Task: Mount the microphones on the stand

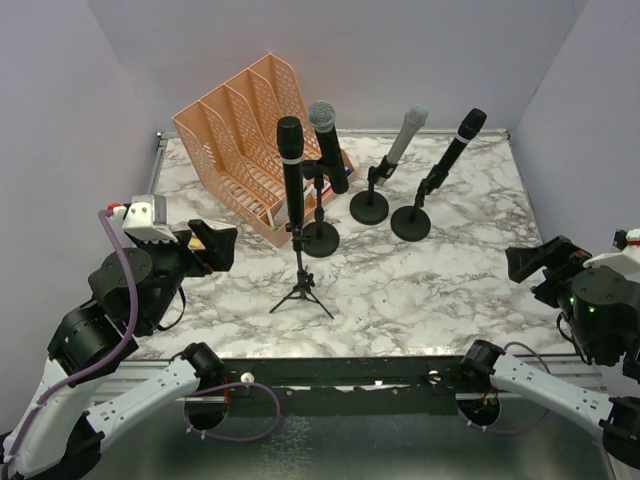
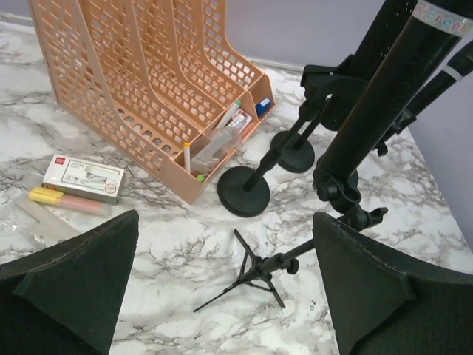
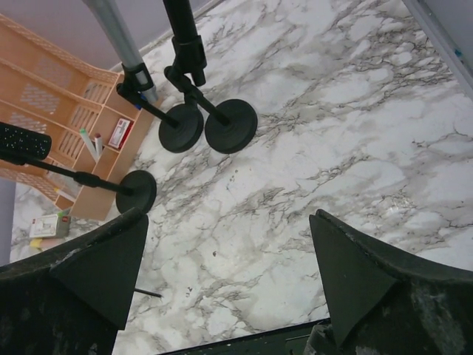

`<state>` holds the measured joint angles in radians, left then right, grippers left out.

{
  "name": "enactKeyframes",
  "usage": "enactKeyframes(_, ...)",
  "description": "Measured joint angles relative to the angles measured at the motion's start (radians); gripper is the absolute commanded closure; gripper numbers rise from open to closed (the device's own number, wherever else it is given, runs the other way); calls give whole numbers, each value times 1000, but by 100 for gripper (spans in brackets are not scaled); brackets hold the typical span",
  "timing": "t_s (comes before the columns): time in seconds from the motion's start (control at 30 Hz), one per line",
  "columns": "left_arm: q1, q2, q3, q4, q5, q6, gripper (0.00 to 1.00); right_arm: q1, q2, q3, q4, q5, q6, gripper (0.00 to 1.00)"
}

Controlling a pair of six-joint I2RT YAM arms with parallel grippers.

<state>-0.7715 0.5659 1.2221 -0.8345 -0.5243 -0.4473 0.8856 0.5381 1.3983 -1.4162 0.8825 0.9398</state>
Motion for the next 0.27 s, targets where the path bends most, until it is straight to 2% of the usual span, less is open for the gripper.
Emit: enactKeyframes(0.27,0,-23,0,-32,41,2,1,0,54,10,-11,0,-55,2)
